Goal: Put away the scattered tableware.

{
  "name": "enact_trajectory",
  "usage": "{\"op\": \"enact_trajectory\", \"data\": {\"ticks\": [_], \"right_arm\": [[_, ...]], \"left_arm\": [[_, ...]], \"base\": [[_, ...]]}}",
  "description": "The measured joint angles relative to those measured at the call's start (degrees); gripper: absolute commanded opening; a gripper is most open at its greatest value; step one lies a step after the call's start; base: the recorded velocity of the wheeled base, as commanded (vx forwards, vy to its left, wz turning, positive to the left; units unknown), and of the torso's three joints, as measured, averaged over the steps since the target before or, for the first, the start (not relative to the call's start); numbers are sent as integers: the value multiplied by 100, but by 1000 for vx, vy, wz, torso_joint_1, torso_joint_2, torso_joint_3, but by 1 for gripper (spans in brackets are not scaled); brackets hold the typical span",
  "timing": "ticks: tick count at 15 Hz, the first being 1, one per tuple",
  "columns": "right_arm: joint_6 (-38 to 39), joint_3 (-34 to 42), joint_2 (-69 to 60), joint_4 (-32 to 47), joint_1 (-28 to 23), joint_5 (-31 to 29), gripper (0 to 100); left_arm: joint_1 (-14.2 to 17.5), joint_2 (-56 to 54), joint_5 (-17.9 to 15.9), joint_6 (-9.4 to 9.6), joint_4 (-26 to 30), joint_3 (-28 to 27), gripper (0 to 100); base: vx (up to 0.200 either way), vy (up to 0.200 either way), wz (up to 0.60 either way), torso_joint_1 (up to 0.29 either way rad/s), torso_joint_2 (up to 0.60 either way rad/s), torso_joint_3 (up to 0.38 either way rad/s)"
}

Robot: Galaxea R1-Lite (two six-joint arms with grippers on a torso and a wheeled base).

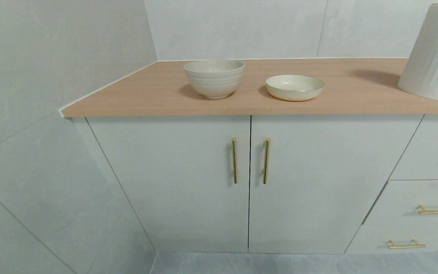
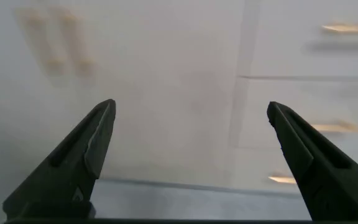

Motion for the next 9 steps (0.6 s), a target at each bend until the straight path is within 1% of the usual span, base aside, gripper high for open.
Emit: {"op": "enact_trajectory", "data": {"ticks": [2,4,6,7,9], "right_arm": [[55,-519,424,343,118,905,100],[73,-845,1235,279,212,1495,100],[101,-1076,2486,-146,433,1824,100],[121,-1180,3274,-496,680,1903,100],[196,-1381,4809,-1224,1370,1966,100]], "left_arm": [[0,0,0,0,2,0,100],[0,0,0,0,2,0,100],[0,0,0,-5,2,0,100],[0,0,0,-2,2,-2,100],[0,0,0,-5,0,-2,100]], "base": [[0,0,0,0,0,0],[0,0,0,0,0,0],[0,0,0,0,0,0],[0,0,0,0,0,0],[0,0,0,0,0,0]]}}
